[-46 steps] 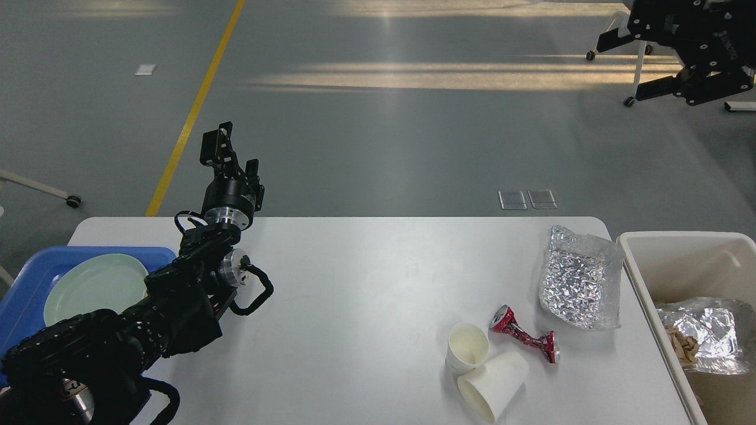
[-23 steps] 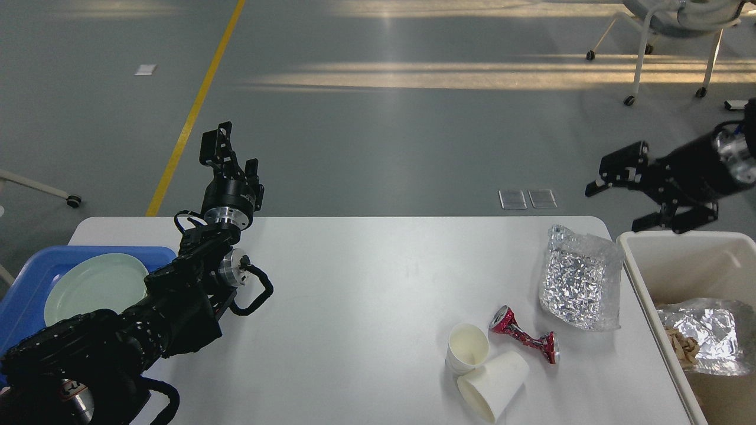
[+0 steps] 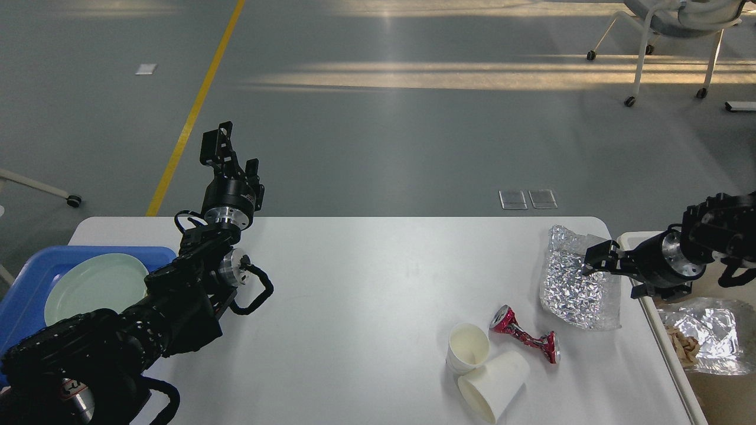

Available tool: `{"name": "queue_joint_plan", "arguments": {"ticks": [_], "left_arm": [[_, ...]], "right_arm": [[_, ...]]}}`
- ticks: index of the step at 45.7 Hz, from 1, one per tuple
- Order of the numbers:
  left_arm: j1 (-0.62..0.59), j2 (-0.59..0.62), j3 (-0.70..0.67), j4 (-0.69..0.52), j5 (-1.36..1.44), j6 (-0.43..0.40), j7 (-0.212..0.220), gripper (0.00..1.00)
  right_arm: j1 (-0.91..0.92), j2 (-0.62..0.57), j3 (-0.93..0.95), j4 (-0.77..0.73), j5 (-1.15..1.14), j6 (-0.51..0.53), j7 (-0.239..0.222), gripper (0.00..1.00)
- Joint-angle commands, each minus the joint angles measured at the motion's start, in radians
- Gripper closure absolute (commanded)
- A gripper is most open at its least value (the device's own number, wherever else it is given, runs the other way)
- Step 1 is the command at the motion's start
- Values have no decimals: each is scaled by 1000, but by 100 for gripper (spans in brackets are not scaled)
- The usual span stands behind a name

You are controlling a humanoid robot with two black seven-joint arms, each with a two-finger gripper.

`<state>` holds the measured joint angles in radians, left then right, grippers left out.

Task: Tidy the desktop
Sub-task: 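Move the right gripper to the crumpled foil ball and grasp it, then lift the crumpled foil with the right gripper and carry it away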

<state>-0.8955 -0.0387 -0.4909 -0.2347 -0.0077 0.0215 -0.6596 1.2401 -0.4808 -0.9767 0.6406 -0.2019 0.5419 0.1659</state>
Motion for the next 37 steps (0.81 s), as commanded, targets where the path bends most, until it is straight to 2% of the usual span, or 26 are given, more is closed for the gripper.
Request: {"name": "queue_joint_plan", "arguments": {"ticks": [1,6,13,27,37], "left_arm": [[1,0,0,0,0,0,0,2],[1,0,0,0,0,0,0,2],[0,0,0,0,0,0,0,2],[1,0,0,0,0,0,0,2],[0,0,0,0,0,0,0,2]], "right_arm": [[-56,4,0,-19,-48,-68,0,2],[-80,5,4,-19,-108,-112,-2,3],[-106,19,12,-19,-111,-151,-2,10],[-139,37,49,-19,-109,-161,-3,19],[-195,56,53,-65,-109,-184,-8,22]]}}
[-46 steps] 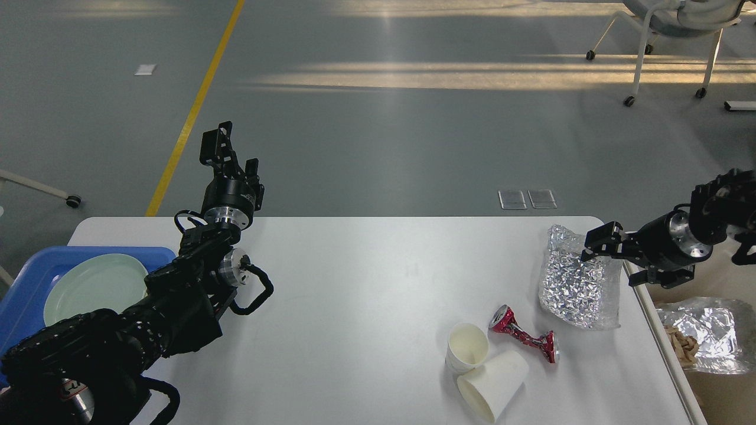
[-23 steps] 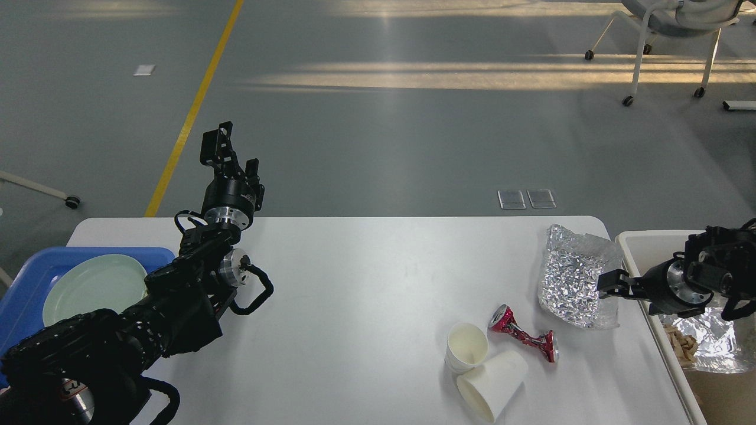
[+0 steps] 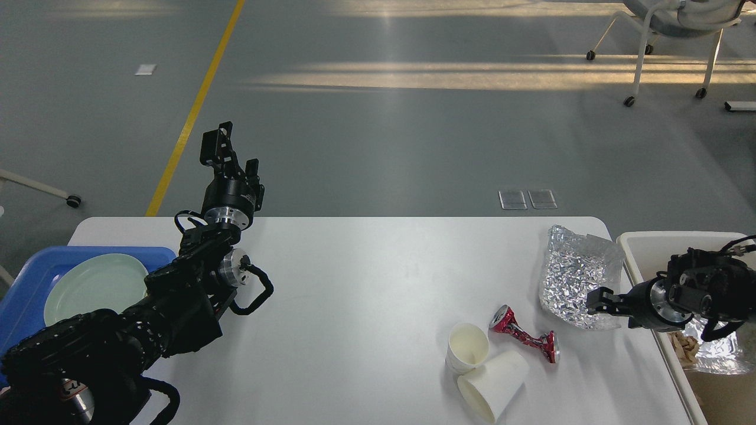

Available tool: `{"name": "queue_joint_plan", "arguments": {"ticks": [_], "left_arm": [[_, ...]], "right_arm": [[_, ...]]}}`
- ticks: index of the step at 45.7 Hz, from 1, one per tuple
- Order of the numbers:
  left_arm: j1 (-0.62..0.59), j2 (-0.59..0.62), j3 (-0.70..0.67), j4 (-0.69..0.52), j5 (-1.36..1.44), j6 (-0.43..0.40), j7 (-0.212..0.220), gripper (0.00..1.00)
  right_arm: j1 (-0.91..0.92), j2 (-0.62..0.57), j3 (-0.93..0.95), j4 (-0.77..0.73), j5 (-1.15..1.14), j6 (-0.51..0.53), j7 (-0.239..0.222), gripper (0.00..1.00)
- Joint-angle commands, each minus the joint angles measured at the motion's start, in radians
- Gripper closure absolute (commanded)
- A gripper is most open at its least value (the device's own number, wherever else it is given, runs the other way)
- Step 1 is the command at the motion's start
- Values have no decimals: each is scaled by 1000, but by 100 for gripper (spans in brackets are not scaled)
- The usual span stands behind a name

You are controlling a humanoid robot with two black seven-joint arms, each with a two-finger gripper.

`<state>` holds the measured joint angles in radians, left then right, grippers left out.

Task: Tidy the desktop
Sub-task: 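Lift the crumpled foil with the right gripper and carry it away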

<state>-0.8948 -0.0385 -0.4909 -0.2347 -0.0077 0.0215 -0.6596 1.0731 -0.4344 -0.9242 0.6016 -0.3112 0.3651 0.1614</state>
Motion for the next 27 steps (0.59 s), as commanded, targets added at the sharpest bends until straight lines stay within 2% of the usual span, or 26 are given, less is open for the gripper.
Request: {"name": "queue_joint_plan", "arguments": {"ticks": [1,5,8,22,27], "left_arm": [[0,0,0,0,0,0,0,2],[1,0,0,0,0,0,0,2],[1,0,0,0,0,-1,0,2],[-1,0,0,0,0,0,0,2],[1,0,0,0,0,0,0,2]], "right_arm": [[-32,9,1,-29,0,-8,-5,22],[-42,9,4,-31,0,-8,-5,25],[-47,9,7,-31,0,-8,-5,32],[-65,9,48,-29,1,-6,-2,88],[-65,8,61,-29,1,-5,1,95]]}}
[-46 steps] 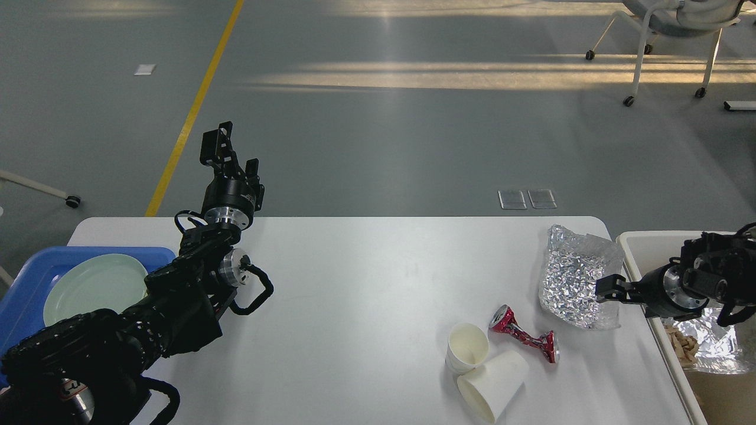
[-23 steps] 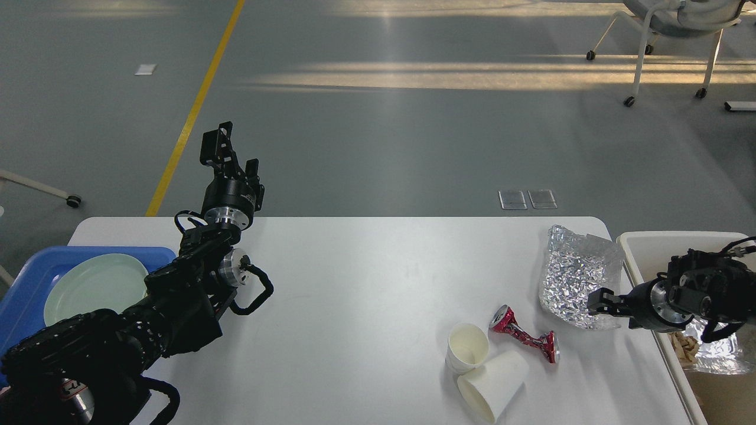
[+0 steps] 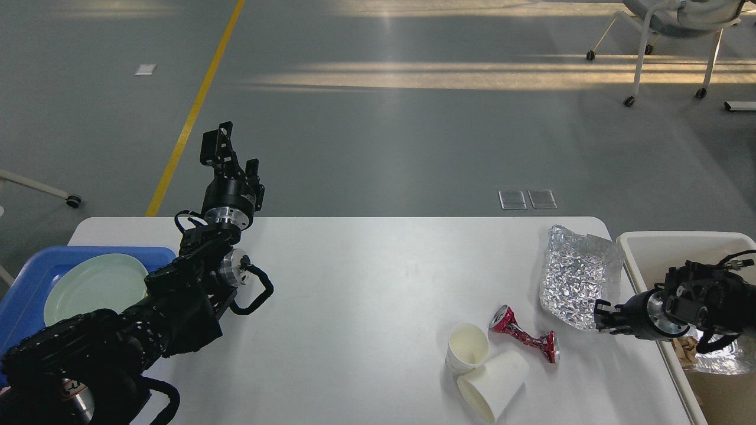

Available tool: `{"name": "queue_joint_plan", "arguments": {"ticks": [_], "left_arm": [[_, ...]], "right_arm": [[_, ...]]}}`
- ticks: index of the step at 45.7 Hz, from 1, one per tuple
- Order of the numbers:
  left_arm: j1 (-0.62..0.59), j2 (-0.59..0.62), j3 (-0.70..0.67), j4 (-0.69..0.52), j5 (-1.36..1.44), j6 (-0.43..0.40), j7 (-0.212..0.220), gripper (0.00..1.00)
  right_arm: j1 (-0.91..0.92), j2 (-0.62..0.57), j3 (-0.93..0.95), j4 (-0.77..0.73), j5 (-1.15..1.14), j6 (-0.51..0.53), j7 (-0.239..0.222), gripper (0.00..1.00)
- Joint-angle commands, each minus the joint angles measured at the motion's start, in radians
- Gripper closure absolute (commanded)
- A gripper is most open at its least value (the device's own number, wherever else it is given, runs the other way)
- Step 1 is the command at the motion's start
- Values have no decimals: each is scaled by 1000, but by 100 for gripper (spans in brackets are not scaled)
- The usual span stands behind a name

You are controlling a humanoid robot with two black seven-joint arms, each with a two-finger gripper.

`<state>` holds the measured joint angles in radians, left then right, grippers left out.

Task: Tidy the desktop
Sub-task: 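Lift the crumpled foil with the right gripper and carry it away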

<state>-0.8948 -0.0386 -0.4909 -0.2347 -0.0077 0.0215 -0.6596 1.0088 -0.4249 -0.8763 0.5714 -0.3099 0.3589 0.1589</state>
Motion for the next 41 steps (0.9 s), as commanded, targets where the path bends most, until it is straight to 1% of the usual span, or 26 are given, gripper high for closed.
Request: {"name": "queue_joint_plan", "arguments": {"ticks": [1,5,16,22,24,31,41], "left_arm": [[1,0,0,0,0,0,0,2],[-1,0,0,0,0,0,0,2],[1,0,0,0,0,0,0,2],[1,0,0,0,0,0,0,2],[1,0,0,0,0,0,0,2],[1,-1,0,0,0,0,0,2],[1,0,0,0,0,0,0,2]], "right_arm": [[-1,-2,14,1,0,3,5,96],[4,-5,14,1,2,5,8,99],[43,-18,54,21,5,18,14,99],[106,-75,62,47,5,72,16,99],[141,-94,60,61,3,98,16,99],[318,-190,60,153,3,238,16,99],[651,-319,71,321,9,483,13,100]]}}
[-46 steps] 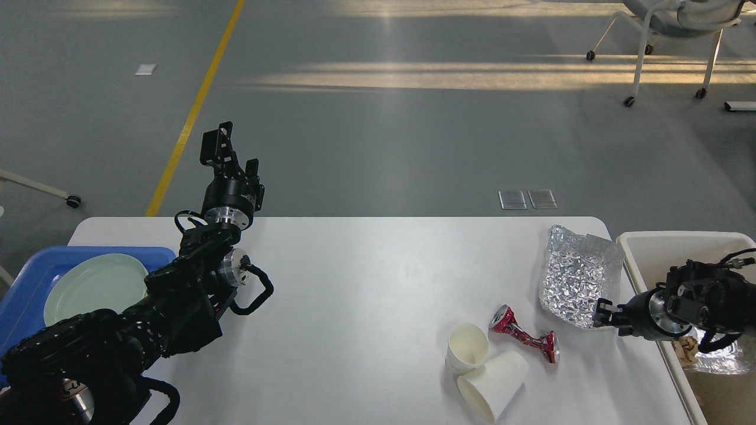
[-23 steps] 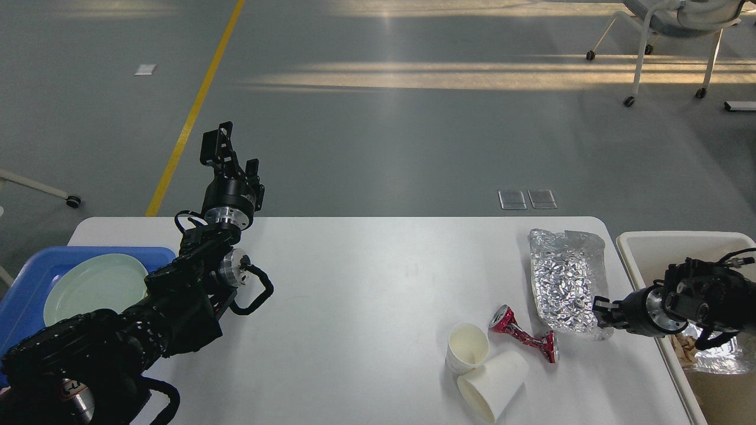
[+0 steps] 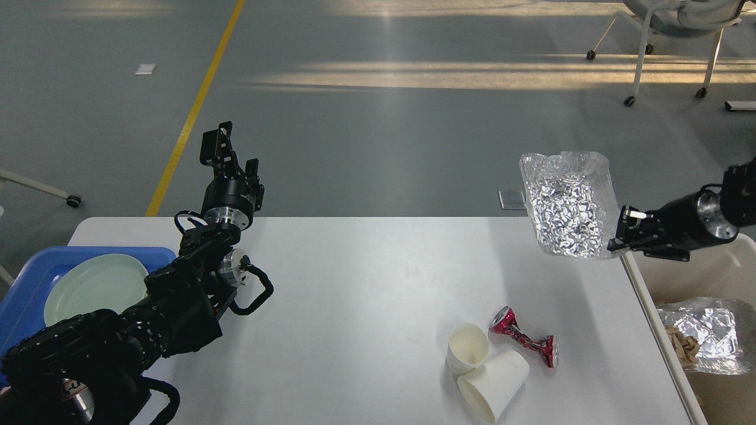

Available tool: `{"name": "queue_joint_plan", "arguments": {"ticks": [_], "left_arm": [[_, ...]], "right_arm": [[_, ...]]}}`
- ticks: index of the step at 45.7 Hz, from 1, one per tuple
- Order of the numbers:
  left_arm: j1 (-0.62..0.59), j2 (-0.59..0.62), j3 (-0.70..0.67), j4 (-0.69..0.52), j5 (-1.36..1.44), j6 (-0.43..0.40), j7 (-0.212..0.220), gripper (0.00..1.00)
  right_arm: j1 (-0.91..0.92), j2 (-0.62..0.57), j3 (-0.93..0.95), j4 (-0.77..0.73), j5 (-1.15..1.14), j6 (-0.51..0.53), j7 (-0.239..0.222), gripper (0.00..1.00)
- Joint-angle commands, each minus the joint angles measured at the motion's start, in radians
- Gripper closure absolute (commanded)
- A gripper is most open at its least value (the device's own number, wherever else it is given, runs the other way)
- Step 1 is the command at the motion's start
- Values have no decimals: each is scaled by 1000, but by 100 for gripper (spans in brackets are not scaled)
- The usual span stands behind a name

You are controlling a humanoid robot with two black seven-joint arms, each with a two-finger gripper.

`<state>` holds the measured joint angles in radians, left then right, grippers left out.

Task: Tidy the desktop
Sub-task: 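Lift the crumpled foil with the right gripper and carry it away, then return the right gripper above the white bin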

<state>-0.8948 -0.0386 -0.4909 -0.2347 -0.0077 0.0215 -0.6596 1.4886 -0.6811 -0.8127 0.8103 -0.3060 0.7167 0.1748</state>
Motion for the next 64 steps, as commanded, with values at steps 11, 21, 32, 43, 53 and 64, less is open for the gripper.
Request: {"name": "queue_joint_plan", "arguments": {"ticks": [11,21,32,43,53,64], "left_arm": [[-1,-1,0,0,0,0,0,2],[-1,-1,0,0,0,0,0,2],[0,-1,0,0,0,0,0,2],[0,0,0,0,0,0,0,2],[0,0,0,0,0,-1,0,2],[0,-1,0,0,0,0,0,2]], "right_arm": [[502,-172,10,199,10,243,-14,100],[766,-216,10,213,10,243,-15,100],[940,-224,14,227,10,243,-15,100],[902,-206,9,228,1,243,-18,100],[696,-198,6,205,-25,243,-18,100],[362,-127,3,64,-143,243,-17,100]]}}
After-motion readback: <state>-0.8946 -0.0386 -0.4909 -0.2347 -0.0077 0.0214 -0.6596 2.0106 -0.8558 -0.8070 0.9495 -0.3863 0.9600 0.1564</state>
